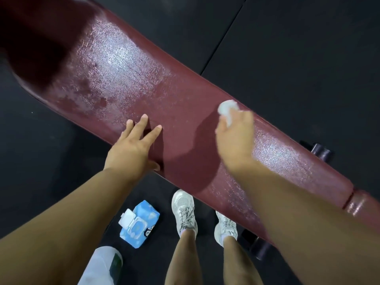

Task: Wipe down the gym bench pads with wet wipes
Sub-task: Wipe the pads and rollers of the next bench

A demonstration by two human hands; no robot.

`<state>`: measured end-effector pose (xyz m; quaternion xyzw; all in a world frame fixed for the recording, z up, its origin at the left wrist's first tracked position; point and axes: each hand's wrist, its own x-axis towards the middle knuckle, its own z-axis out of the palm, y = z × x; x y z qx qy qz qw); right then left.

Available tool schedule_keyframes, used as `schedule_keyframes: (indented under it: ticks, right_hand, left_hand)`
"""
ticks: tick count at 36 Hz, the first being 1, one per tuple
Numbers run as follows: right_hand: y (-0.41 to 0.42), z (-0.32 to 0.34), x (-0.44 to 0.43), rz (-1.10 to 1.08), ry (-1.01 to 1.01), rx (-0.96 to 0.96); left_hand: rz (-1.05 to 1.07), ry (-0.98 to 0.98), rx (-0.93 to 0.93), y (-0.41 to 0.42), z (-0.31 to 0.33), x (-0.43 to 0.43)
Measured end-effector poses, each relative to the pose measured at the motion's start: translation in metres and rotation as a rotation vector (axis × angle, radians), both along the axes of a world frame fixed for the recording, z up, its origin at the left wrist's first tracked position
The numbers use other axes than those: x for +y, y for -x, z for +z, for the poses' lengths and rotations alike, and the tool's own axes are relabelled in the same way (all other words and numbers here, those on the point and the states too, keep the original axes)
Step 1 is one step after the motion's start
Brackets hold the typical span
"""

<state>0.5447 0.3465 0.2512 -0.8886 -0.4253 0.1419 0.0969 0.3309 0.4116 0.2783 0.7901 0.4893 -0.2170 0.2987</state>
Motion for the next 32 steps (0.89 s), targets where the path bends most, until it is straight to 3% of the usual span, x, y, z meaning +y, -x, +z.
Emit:
schedule_keyframes:
  ticks: [4,7,9,13,18,21,24,27,32]
  right_hand:
    - [0.046,0.002,-0.012,0.431,-0.029,0.225]
    - [0.028,0.007,-0.016,0.674,-0.024,0.339]
    - [0.000,0.006,-0.009,0.633,-0.082,0.257]
    - [-0.057,-0.004,0.006,0.247,-0.036,0.006]
    - [-0.040,-0.002,0.024,-0.030,-0.004,0.016]
    - [0.003,-0.007,0.033,0.081,0.044,0.047]
    - [0.026,-0.003,0.031,0.348,-0.060,0.204]
    - [0.010,0.002,0.022,0.561,-0.004,0.369]
    - [-0.048,0.007,0.008,0.221,-0.024,0.339]
  left_hand:
    - [0.002,0.017,0.010,-0.002,0.001,0.002]
    - [-0.003,0.023,0.024,-0.005,0.003,0.003]
    - [-0.009,0.031,0.045,-0.007,0.004,0.005]
    - [-0.006,0.042,0.077,-0.012,0.003,0.007]
    - [-0.016,0.040,0.105,-0.016,0.006,0.008]
    - [-0.048,0.038,0.130,-0.017,0.008,0.009]
    - [-0.081,0.063,0.178,-0.016,0.013,0.013]
    - [-0.088,0.088,0.210,-0.019,0.021,0.023]
    - [-0.096,0.022,0.223,-0.036,0.028,0.051]
